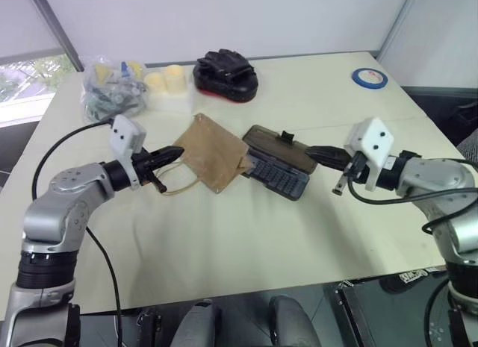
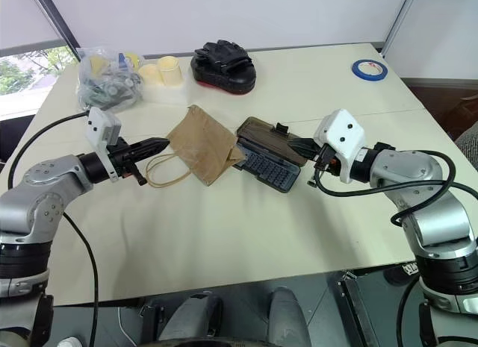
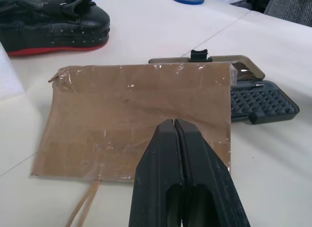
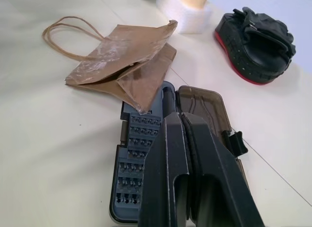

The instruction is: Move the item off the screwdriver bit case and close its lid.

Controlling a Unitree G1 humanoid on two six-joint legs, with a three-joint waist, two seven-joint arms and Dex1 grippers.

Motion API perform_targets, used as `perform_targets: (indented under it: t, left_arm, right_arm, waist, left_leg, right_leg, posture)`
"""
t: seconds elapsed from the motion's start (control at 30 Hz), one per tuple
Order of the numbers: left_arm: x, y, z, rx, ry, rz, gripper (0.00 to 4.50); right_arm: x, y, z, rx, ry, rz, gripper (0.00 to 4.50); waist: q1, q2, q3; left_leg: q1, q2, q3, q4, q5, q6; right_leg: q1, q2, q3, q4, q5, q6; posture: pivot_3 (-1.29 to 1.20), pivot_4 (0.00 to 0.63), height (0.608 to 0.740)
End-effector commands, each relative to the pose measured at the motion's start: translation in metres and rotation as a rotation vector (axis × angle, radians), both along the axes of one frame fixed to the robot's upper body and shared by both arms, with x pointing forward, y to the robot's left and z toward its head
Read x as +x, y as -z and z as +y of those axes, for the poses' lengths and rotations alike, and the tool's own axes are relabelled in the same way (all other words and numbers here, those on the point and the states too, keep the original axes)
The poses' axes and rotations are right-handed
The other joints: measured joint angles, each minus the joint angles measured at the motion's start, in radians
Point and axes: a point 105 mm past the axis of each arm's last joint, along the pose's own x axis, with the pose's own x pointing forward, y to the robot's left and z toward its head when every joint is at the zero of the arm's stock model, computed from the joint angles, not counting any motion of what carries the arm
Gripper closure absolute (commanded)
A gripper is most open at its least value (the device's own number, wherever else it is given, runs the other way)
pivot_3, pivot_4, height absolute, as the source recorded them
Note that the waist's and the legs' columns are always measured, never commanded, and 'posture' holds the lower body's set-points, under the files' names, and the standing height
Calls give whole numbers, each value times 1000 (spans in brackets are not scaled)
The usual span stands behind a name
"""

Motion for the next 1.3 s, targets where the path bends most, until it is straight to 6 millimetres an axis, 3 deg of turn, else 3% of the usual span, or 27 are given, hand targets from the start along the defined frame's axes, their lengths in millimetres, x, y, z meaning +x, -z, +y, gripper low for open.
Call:
perform_targets:
  t: [0.03,0.1,0.3,0.33,0.53,0.63,0.8,1.07,1.17,1.3]
  left_arm:
    - [-1,-9,-1,2,4,-39,4500]
    - [-2,-7,-2,2,3,-37,4500]
    - [-1,-4,-5,1,2,-34,4500]
    - [-2,-4,-6,-1,3,-33,4500]
    - [-3,-2,-6,0,-5,-30,4500]
    - [-4,-1,-6,3,-13,-29,4500]
    - [-6,-1,-3,9,-35,-35,4500]
    - [-10,0,0,21,-64,-41,4500]
    - [-11,1,0,25,-71,-42,4500]
    - [-11,3,0,28,-73,-42,4500]
  right_arm:
    - [3,-9,10,35,-1,-47,3941]
    - [8,-3,16,52,12,-25,3208]
    - [25,11,41,164,36,66,111]
    - [28,13,45,197,47,91,46]
    - [41,22,78,357,72,239,46]
    - [56,26,95,452,117,320,46]
    - [69,41,115,435,113,362,46]
    - [83,64,126,395,151,386,46]
    - [86,66,128,391,153,377,769]
    - [85,67,133,390,139,376,2784]
  waist:
    - [-1,0,0]
    - [-1,0,0]
    - [0,0,0]
    - [-1,0,0]
    - [-5,0,0]
    - [-8,0,0]
    - [-7,0,0]
    - [-14,0,0]
    - [-22,0,0]
    - [-32,0,0]
  left_leg:
    - [0,0,0,0,0,0]
    - [0,0,0,0,0,0]
    - [0,0,0,0,0,0]
    - [0,0,0,0,0,0]
    - [-1,0,-1,0,0,-1]
    - [-1,0,-1,0,0,-1]
    - [-1,0,-1,-1,1,-1]
    - [-1,0,-1,-1,1,-1]
    - [-1,0,-1,-1,1,-1]
    - [-1,0,-2,-2,1,-1]
  right_leg:
    - [0,0,0,0,0,0]
    - [0,0,0,0,0,0]
    - [-1,0,0,0,0,0]
    - [-1,0,0,0,0,0]
    - [-2,0,1,1,0,0]
    - [-2,0,1,1,0,0]
    - [-3,0,1,2,0,0]
    - [-4,0,1,2,0,0]
    - [-4,0,1,2,0,0]
    - [-4,0,0,3,0,0]
  posture:
    - [0,150,740]
    - [0,150,740]
    - [0,150,740]
    - [0,150,740]
    - [0,150,740]
    - [0,150,740]
    - [0,150,740]
    - [0,150,740]
    - [0,150,740]
    - [0,150,740]
